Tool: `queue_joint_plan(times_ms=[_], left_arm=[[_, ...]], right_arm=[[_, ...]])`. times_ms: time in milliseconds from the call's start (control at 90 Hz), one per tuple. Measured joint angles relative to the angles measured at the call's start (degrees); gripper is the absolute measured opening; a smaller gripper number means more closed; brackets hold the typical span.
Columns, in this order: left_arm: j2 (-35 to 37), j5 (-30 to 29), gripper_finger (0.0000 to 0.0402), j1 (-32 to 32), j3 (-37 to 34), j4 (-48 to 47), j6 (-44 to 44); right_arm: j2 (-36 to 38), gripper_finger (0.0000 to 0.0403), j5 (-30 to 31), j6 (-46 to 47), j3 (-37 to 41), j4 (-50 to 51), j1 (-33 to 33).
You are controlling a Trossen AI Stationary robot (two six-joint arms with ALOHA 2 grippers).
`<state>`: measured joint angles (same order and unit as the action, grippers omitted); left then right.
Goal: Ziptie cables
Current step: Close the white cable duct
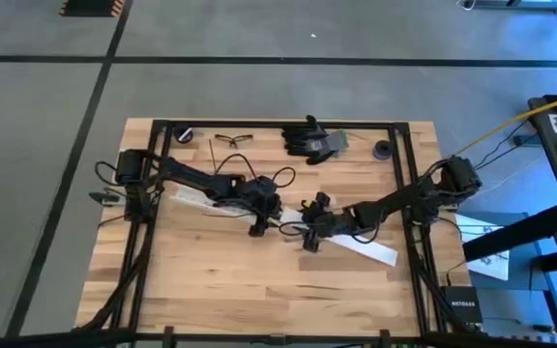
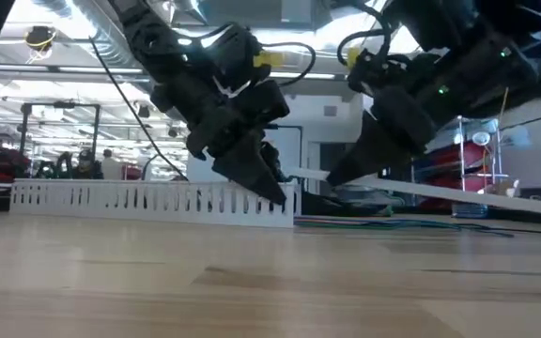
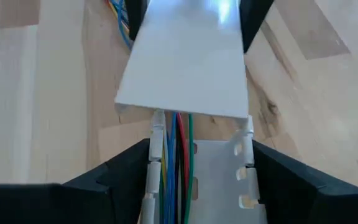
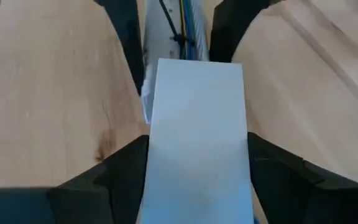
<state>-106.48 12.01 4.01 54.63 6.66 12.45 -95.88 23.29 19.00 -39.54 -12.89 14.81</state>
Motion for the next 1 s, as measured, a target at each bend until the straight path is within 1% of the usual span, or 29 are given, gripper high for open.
queue_joint_plan(times_ms=[133,222,356,633,733,867,1000], left_arm=[[-0.02,0.03,0.0235,0.0,-0.02,0.01,0.0],[-0.02,0.1,0.0235,-0.02,-0.02,-0.18,0.01],[-0.02,0.11,0.0235,-0.02,-0.04,-0.18,-0.13],[-0.04,-0.01,0.0235,-0.04,-0.04,0.2,-0.27],[-0.04,-0.07,0.0235,0.05,-0.04,0.2,-0.37],[-0.04,-0.18,0.0235,0.09,-0.04,0.27,-0.49],[-0.04,-0.28,0.0235,0.07,-0.04,0.45,-0.53]], right_arm=[[-2.01,0.0234,-2.35,-0.05,0.08,-1.47,0.05],[-2.88,0.0234,-1.7,-0.04,0.08,-2.73,0.14],[-2.79,0.0234,-1.44,-0.18,0.08,-2.89,0.15],[-0.25,0.0234,-2.37,-0.45,0.04,-2.81,0.17],[-0.3,0.0234,-3.84,-0.46,0.04,-2.84,0.17],[-1.49,0.0234,-1.86,-0.67,0.07,-1.11,0.17],[-2.35,0.0234,-0.59,-1.81,0.05,-1.87,0.2]])
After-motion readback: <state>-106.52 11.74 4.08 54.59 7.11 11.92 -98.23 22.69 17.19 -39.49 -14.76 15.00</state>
